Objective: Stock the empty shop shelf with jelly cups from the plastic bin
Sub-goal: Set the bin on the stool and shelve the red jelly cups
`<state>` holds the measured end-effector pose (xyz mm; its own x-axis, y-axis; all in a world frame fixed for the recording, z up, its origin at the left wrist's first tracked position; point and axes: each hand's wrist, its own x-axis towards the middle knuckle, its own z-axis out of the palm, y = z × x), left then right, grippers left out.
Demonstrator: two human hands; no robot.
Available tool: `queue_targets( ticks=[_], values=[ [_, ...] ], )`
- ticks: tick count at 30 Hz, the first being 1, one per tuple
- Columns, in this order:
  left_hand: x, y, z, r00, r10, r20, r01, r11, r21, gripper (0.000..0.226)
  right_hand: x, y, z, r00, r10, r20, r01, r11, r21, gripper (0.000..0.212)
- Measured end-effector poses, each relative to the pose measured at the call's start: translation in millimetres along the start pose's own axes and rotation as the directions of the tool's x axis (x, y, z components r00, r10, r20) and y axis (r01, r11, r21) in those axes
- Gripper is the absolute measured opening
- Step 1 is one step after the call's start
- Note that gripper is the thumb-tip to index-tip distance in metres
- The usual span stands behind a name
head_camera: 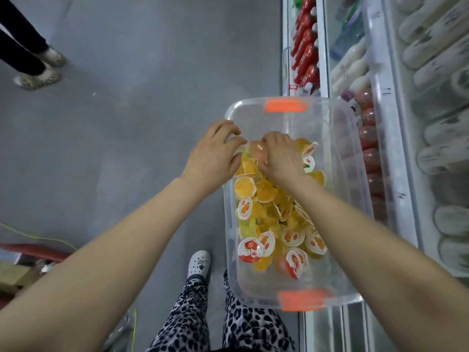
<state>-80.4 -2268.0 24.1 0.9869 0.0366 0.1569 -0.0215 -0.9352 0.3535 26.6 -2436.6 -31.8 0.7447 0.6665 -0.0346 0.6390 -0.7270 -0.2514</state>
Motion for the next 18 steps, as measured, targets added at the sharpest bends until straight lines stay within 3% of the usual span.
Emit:
queue_targets(
  ticks=[4, 7, 10, 12, 14, 16, 18],
  values=[
    [-1, 3, -3, 0.999, 0.02, 0.025, -0.021, 1.0, 0.016, 0.037, -55, -4, -33, 0.984, 0.166, -0.071, -0.151, 0.973, 0.175, 0.044],
    [-5, 14, -3, 0.998, 0.051, 0.049, -0.052, 0.998, 0.03, 0.028, -106, 0, -54, 0.954, 0.293, -0.07, -0.275, 0.942, 0.194, 0.047],
    [-15, 44, 4, 0.972, 0.191, 0.136, -0.189, 0.982, -0.027, 0.032, -155, 0, -66, 0.912, 0.406, -0.063, -0.392, 0.906, 0.162, 0.051],
    [-27, 73, 10, 0.903, 0.319, 0.287, -0.305, 0.948, -0.092, 0.036, -180, -3, -70, 0.892, 0.443, -0.085, -0.429, 0.892, 0.142, 0.052],
    [-41, 102, 21, 0.777, 0.414, 0.474, -0.42, 0.902, -0.099, 0.041, -200, -7, -72, 0.869, 0.475, -0.141, -0.456, 0.878, 0.144, 0.05],
    [-53, 124, 34, 0.65, 0.452, 0.611, -0.519, 0.851, -0.078, 0.047, -216, -10, -73, 0.833, 0.517, -0.199, -0.493, 0.856, 0.158, 0.052],
    [-63, 138, 46, 0.579, 0.454, 0.677, -0.563, 0.824, -0.071, 0.05, -229, -12, -71, 0.806, 0.54, -0.243, -0.512, 0.841, 0.173, 0.057]
  ],
)
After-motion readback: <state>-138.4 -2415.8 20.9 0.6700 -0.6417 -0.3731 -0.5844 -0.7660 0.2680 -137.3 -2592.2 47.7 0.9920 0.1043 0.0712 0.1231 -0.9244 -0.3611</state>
